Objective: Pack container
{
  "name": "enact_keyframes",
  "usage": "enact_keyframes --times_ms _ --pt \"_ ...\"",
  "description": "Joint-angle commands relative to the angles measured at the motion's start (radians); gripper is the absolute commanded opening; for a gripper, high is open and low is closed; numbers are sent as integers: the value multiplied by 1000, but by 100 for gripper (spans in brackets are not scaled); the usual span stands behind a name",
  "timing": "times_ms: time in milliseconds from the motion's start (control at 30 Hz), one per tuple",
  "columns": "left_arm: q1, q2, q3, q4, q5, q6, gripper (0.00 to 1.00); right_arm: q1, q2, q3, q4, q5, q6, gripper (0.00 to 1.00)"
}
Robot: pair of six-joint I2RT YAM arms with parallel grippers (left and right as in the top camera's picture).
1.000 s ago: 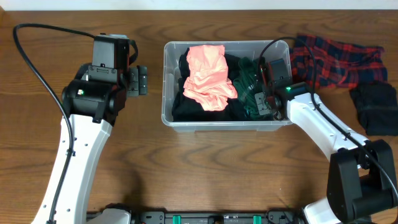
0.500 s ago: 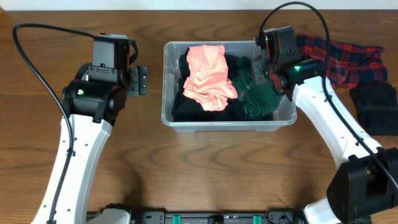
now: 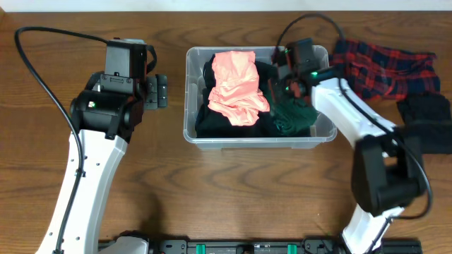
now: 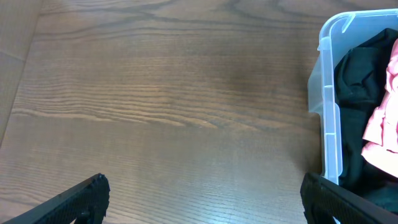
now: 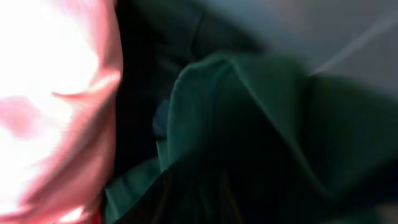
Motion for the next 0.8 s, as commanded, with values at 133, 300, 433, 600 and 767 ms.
enact_keyframes --times_ms 133,300,433,600,767 --pt "4 -3 16 -3 -13 10 98 39 -6 20 -13 -45 -31 26" --pt "4 -3 16 -3 -13 10 98 26 -122 64 -81 11 -31 29" --pt "4 -3 16 -3 -13 10 98 -16 -248 90 -168 207 34 33" --pt "4 -3 16 -3 -13 10 98 -159 -378 90 -288 306 103 34" --pt "4 -3 16 -3 -13 10 98 -385 -406 90 -378 308 113 38"
